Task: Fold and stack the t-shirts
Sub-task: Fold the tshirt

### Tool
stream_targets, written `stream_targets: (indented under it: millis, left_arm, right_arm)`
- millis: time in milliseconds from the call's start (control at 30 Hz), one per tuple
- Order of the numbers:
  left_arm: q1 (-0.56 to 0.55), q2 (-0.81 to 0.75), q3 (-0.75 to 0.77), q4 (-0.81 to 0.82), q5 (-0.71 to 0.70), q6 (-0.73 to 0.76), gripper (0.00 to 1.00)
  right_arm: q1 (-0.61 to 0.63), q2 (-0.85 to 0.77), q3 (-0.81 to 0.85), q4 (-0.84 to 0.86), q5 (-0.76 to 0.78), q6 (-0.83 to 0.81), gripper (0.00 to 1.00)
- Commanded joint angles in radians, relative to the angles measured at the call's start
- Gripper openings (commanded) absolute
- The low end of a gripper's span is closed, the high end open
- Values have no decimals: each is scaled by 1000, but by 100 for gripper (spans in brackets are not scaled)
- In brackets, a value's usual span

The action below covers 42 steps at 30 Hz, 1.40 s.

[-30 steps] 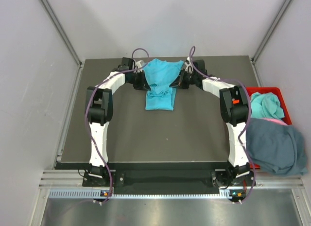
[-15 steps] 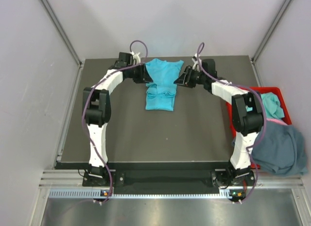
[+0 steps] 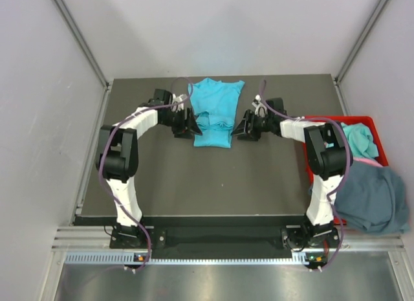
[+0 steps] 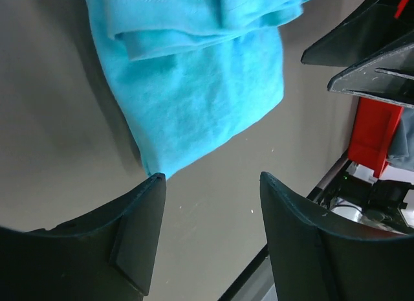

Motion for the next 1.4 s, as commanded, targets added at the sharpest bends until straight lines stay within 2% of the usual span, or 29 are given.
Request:
stream_targets:
  millis: [0,233,567,733,1000,1067,1133,1200,1233,1267,1300,1367]
  left_arm:
    - [4,39,-21,-7,58,-10,65]
    - [4,152,-22,-12,65,-24,64]
    - [4,218,-13,2,89,-44,64]
    - [4,241,-6,0,111,-48,56]
    - [15,261,7,2,98,-53,52]
    - [18,272,19,6,106,-54,46]
    - [18,283,27,8,106,-54,44]
    - [18,293,34,11,104,-56,34]
    - [19,296,39,11,108,-51,29]
    - [20,298,43,11,112,-50,25]
    - [18,299,45,9,111,-47,16]
    - [20,292,45,9,115,-42,7]
  right_arm:
    - [11,23,-16,1,-55,-22,54]
    - [47,71,-18,-4,-60,-20,57]
    - [110,121,-3,7,-63,-2,58]
    - [114,141,7,-4,-45,-10,54]
    - [110,140,-3,-2,-5,-20,54]
    - [107,146,-3,3,6,-25,51]
    - [101,151,0,4,21,-34,41]
    - [96,154,2,7,44,-56,31]
    - [93,160,5,4,51,-66,19]
    - [91,158,8,1,66,-77,16]
    - [90,158,10,1,74,-97,14]
    - [84,152,10,4,89,-112,7]
